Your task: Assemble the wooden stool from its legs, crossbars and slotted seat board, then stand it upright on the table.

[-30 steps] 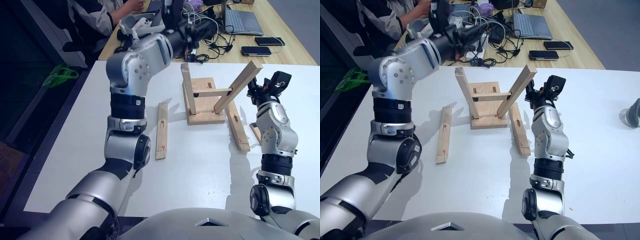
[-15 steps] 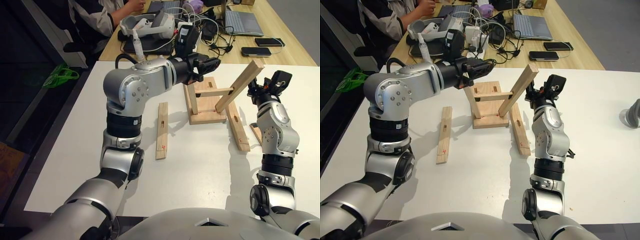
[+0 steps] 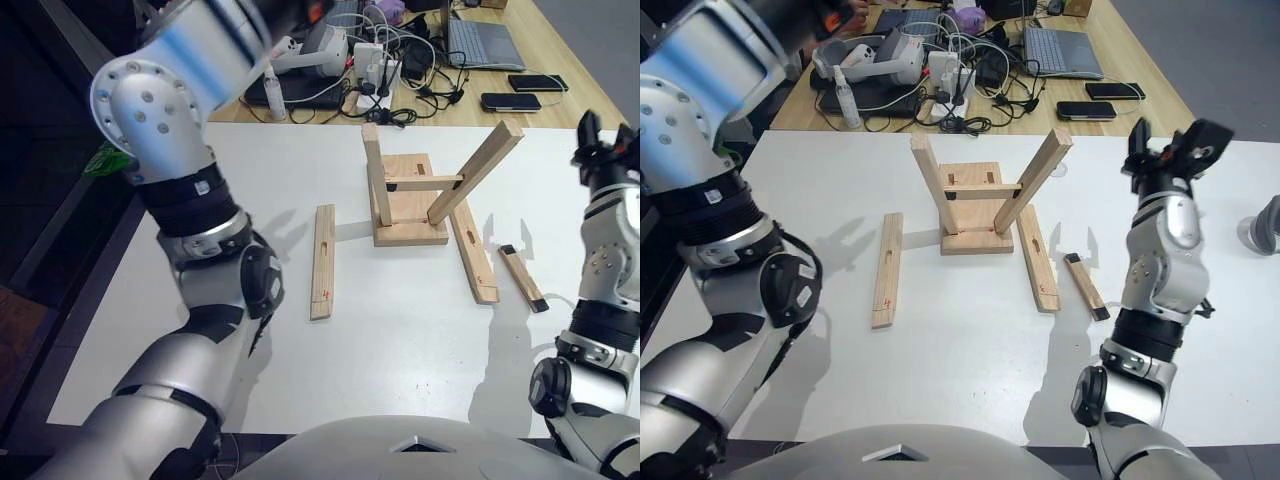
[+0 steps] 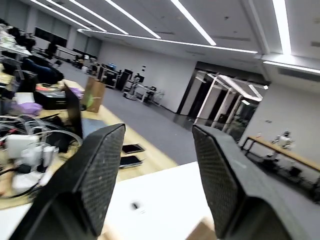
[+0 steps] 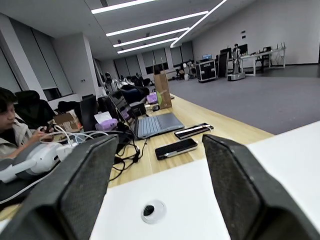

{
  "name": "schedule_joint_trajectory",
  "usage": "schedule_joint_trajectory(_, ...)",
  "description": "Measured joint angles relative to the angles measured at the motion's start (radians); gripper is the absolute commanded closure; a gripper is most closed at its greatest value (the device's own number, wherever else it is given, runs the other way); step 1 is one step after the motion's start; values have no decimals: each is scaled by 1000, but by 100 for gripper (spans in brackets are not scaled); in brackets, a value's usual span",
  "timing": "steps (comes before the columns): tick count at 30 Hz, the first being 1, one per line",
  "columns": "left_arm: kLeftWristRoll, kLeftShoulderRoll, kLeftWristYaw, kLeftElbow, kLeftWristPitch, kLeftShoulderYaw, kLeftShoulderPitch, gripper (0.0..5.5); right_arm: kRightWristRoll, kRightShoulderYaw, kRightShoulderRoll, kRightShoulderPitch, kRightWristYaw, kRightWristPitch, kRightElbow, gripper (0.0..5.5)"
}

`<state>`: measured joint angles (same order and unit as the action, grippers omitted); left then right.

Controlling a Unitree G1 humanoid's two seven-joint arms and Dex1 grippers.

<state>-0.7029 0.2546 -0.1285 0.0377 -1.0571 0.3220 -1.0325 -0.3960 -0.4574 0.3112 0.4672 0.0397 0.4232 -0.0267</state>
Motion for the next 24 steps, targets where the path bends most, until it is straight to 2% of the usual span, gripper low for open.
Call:
schedule_joint_trajectory(2, 132, 71, -68, 147, 77, -123, 46, 302, -49, -8, 9, 35, 19, 5, -9, 235)
schedule_joint_trajectory(4, 227, 84, -153, 236, 165, -251, 57, 302, -122, -11, 8, 46, 50, 50, -42, 235)
schedule_joint_trajectory(7, 281, 8, -248, 311, 253, -367, 57, 302, -329, -11, 2, 16, 162, 182, -126, 235)
schedule_joint_trajectory(11, 300, -25, -304, 283, 269, -403, 62, 302, -661, -28, 85, -125, 328, 436, -263, 235)
schedule_joint_trajectory(15, 297, -15, -317, 189, 214, -381, 105, 302, -815, -37, 142, -213, 372, 533, -317, 235)
schedule_joint_trajectory(18, 258, -11, -298, 86, 132, -342, 148, 302, -813, 16, 179, -246, 396, 548, -358, 235)
schedule_joint_trajectory(22, 197, -59, -248, -37, 26, -294, 185, 302, -642, 208, 210, -303, 427, 512, -402, 235)
schedule_joint_trajectory(24, 179, -77, -227, -78, -11, -282, 201, 302, -466, 333, 218, -334, 416, 450, -376, 235)
